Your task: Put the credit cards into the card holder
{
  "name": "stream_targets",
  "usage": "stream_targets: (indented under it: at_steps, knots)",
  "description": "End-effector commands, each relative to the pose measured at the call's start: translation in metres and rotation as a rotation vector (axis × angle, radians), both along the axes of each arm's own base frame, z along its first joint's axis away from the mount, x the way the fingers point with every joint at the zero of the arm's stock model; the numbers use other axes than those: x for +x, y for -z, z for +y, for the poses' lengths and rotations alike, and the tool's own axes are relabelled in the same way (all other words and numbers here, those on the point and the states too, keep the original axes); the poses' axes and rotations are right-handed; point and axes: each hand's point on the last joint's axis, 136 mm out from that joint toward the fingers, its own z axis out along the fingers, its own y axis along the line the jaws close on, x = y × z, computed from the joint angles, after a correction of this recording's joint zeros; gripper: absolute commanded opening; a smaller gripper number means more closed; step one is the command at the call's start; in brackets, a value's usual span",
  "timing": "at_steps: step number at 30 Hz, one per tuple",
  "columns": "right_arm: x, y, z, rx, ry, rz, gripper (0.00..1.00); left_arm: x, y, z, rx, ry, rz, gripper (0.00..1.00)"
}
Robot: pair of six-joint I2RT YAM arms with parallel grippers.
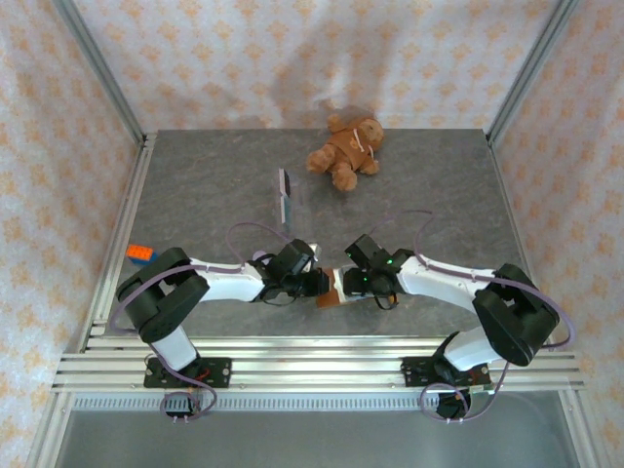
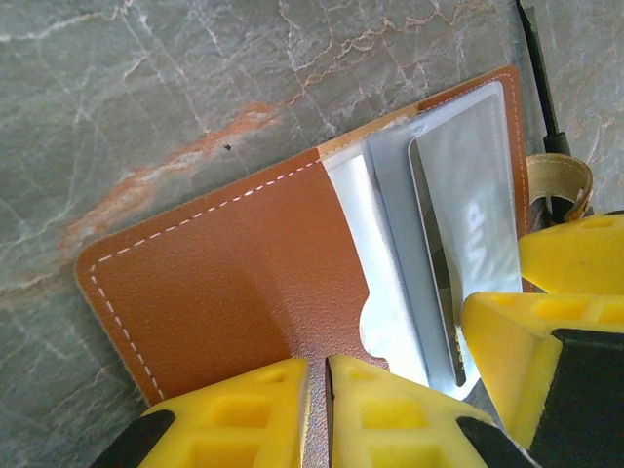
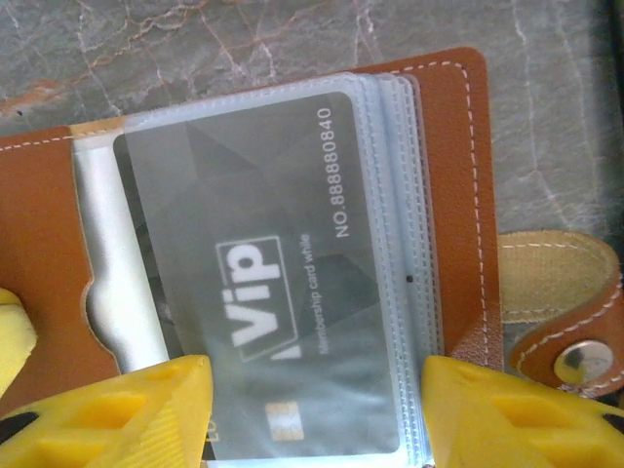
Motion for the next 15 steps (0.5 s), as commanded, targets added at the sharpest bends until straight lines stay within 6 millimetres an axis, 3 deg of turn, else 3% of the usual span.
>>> stream_targets:
  at_steps: [1, 15]
  knots:
    - [-0.004, 0.011, -0.003, -0.003, -0.007, 0.021, 0.57, 0.000, 0.014, 0.016, 0.062, -0.019, 0.001, 0.17]
    - [-0.005, 0.000, 0.003, 0.051, -0.028, 0.010, 0.39, -0.001, 0.021, 0.025, 0.088, -0.030, 0.023, 0.16]
